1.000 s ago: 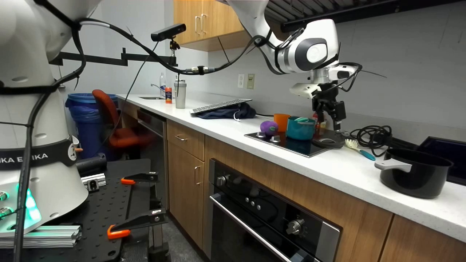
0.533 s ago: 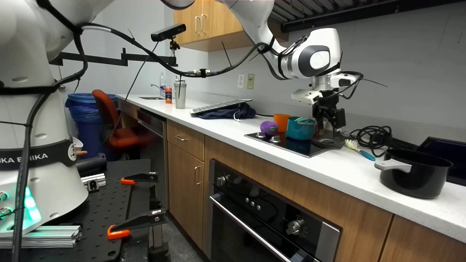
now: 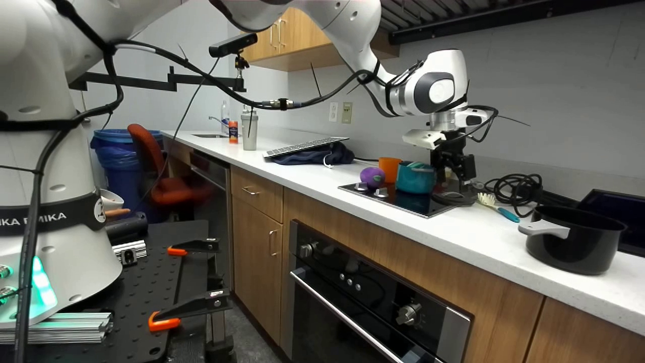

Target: Pick up the lid and close the pot

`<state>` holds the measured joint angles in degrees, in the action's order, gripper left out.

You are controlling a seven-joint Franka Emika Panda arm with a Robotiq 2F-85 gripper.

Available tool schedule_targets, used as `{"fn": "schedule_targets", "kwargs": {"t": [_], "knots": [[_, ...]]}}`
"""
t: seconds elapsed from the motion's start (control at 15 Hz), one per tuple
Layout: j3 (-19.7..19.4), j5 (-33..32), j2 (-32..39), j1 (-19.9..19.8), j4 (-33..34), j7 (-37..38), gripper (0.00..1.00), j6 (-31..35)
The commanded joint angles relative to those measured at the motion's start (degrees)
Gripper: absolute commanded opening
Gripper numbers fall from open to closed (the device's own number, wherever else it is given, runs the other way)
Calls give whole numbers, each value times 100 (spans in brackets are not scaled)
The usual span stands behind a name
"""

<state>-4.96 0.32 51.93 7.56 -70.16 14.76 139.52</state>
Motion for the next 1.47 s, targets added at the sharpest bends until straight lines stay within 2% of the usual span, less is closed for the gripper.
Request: {"fn": "schedule_targets", "kwargs": {"t": [0.0,0.27,0.33,0.4,0.6,0.8,0.93,1.4], "knots": [[-49,-249,458,97,726,66,100,-308],[-90,-357,602,130,965,135,99,-351],[-83,-350,629,132,1012,148,86,-371],[-77,-340,650,131,1052,151,79,-395],[-96,-317,699,163,1176,288,74,-486],[-108,-265,733,200,1253,574,94,-596],[-81,-211,761,190,1285,749,100,-612],[-95,-155,915,211,1414,1312,100,-387]]}}
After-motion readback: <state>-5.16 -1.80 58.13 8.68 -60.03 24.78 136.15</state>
